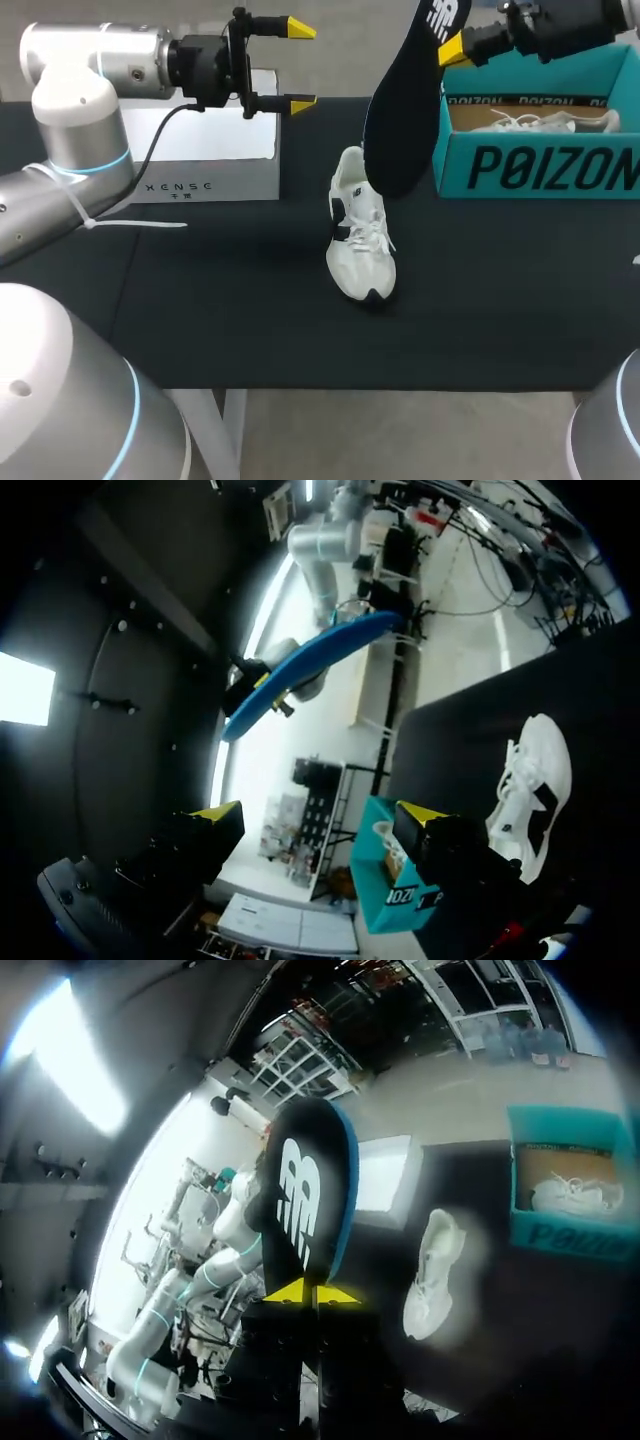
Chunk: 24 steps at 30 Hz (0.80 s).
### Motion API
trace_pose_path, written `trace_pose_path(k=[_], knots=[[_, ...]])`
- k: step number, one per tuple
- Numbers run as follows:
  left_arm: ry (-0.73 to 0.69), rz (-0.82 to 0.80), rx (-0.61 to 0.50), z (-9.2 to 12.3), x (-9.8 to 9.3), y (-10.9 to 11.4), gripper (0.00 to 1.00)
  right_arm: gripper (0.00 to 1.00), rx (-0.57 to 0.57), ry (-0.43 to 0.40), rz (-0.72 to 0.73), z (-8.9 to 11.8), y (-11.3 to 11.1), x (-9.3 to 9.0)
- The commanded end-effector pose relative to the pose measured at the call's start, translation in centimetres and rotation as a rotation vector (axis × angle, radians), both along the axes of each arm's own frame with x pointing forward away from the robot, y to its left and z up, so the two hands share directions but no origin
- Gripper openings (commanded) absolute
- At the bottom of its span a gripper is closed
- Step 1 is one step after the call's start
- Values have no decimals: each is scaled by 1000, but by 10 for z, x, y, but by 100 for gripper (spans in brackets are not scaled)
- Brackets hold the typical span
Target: Take the shoe out of the shoebox, open the shoe tongue, remove and reinsert the insole, then place the shoe into the shoebox
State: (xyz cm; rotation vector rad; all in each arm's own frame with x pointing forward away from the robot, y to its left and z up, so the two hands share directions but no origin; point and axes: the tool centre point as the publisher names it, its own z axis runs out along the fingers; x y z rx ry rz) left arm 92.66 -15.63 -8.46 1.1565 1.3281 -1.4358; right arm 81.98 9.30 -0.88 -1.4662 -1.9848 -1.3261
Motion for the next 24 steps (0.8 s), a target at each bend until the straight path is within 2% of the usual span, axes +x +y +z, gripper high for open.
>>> trace_pose_path(k=[1,4,10,15,21,24], knots=[[-75,17,-10,1,-9,-3,100,0,19,127,61,3,-11,25],[-149,28,-26,1,-17,-6,100,0,3,217,87,0,-17,37],[-190,24,-52,8,-25,-12,100,0,-11,273,118,-3,-29,60],[-249,35,-67,16,-31,-17,100,0,-12,306,143,-9,-30,78],[-307,23,-71,19,-35,-24,100,0,11,394,210,-21,-29,96],[-336,16,-71,20,-36,-30,100,0,-13,459,244,-27,-25,103]])
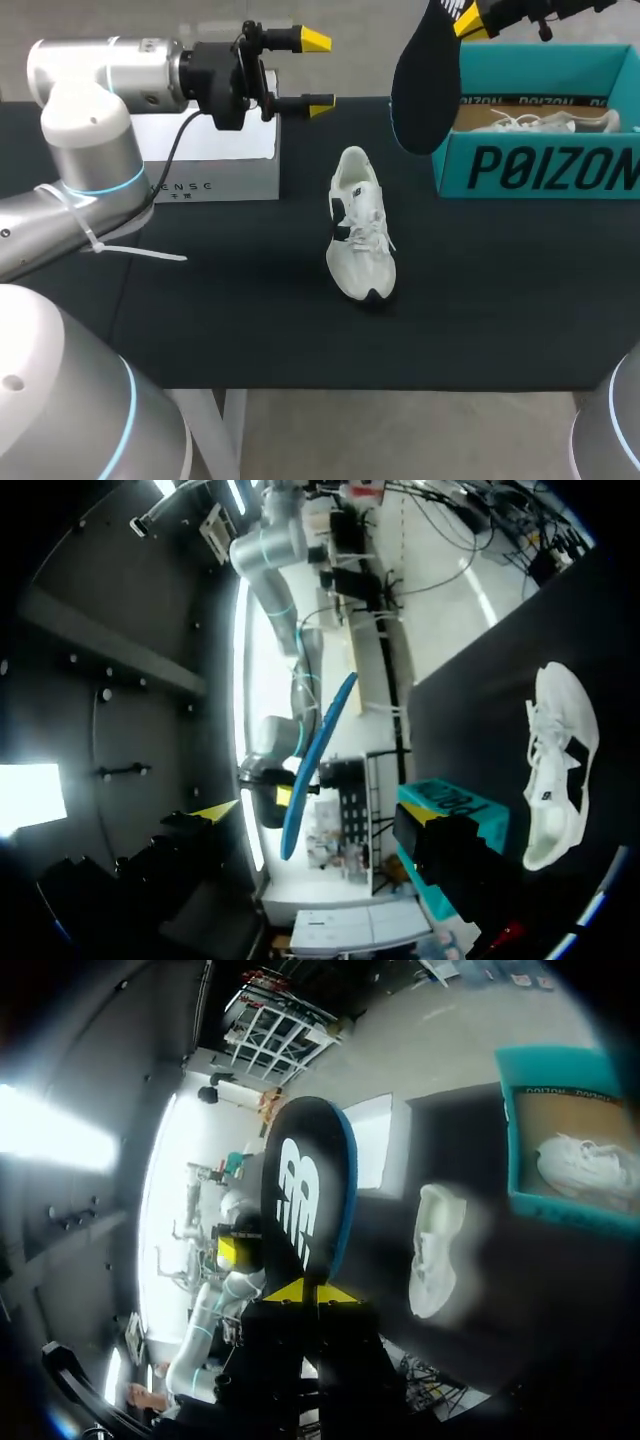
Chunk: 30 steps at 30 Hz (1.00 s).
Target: Take the shoe out of the shoebox, open the shoe tongue, remove and reinsert the insole, then place the shoe into the shoebox
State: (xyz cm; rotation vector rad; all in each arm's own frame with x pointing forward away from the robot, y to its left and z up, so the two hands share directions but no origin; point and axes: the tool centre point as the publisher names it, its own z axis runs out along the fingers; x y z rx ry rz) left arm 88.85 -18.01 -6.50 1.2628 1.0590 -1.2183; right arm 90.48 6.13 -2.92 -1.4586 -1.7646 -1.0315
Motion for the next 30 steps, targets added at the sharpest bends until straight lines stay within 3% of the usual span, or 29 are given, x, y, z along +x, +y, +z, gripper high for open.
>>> trace_pose_path(k=[1,19,30], knots=[[-31,-1,5,0,1,-9,100,0,-43,151,188,-8,9,20],[-121,55,-36,-7,-1,-42,100,0,-49,241,241,-25,35,43],[-88,17,-21,-3,6,-60,100,0,-47,254,277,-34,51,48]])
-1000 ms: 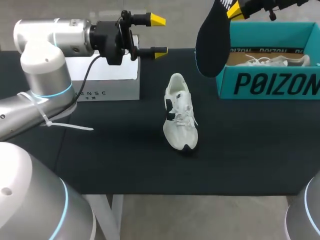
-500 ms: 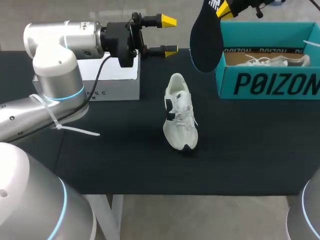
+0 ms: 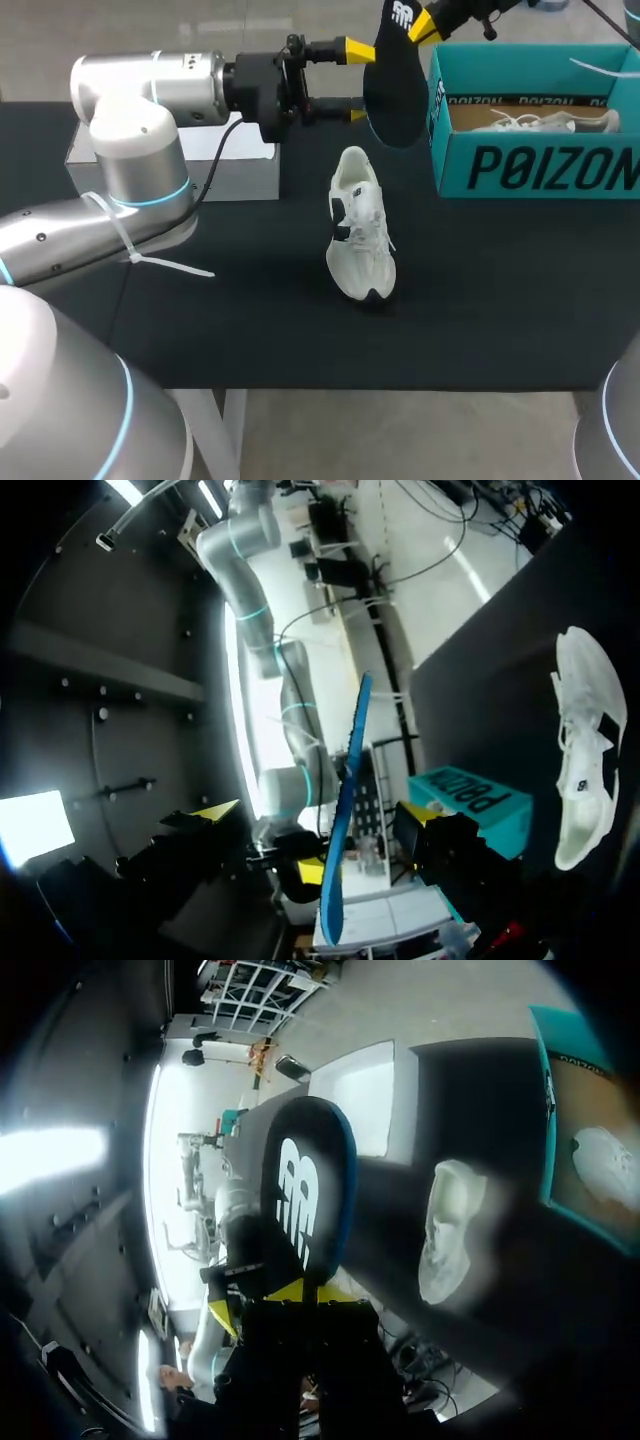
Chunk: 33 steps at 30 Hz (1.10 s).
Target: Take the shoe out of the shoebox, open the shoe tongue, remove and reinsert the insole, then place the shoe into the shoebox
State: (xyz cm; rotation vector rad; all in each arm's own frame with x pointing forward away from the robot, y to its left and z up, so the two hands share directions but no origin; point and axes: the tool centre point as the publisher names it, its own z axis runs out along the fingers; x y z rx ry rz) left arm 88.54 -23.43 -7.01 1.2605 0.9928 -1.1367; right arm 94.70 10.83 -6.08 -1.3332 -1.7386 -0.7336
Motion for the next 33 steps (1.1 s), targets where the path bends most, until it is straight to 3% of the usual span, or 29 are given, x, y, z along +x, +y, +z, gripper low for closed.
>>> trace_pose_path(k=[1,2,4,5,6,7,12,18,21,24,27,33], knots=[[0,-18,8,2,10,-7,99,0,-14,55,86,-4,4,5],[-2,-16,11,2,10,-7,82,0,-15,56,85,-5,3,5],[-3,-16,20,-1,11,-9,63,0,-12,56,83,-5,3,5],[-3,-16,20,-2,11,-10,62,0,-11,56,82,-5,3,4],[-3,-14,24,-4,12,-11,50,0,-10,55,80,-5,3,4],[-2,-13,27,-5,13,-12,44,0,-10,54,79,-4,2,4],[7,-13,36,-11,11,-14,40,0,-10,55,65,-5,-2,4],[20,-15,37,-17,10,-20,48,0,-9,53,57,-4,-3,7],[25,-15,38,-19,10,-25,48,0,-8,51,58,-3,-3,7],[32,-13,31,-20,10,-27,37,0,-4,52,54,-4,-3,7],[41,-10,24,-21,11,-29,0,0,0,50,49,-4,-2,6],[37,-5,19,-23,10,-30,0,0,7,41,30,-3,-5,2]])
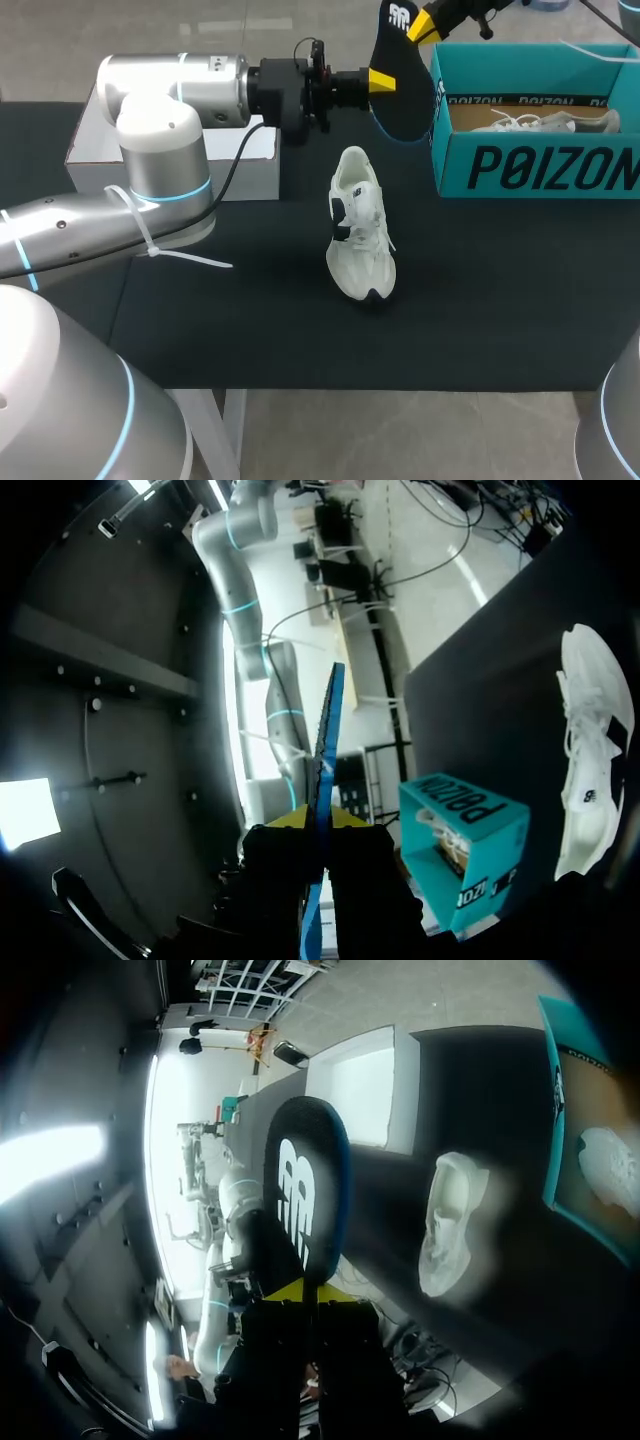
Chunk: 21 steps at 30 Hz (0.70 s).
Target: Take the shoe out of the shoebox, open the shoe tongue, remove and reinsert the insole, then place the shoe into the shoebox
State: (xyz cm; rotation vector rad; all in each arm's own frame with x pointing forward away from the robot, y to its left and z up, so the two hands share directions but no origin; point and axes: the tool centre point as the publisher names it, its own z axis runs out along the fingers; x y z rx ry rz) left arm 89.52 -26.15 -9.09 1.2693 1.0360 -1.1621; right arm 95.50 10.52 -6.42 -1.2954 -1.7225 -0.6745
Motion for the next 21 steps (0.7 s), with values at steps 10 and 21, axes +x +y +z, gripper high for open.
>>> trace_pose_path(k=[10,21], knots=[[50,-19,1,-2,5,7,0,100,-50,-156,-73,16,-12,-18],[77,-34,19,-3,11,13,0,100,-211,-223,-130,28,-32,-40]])
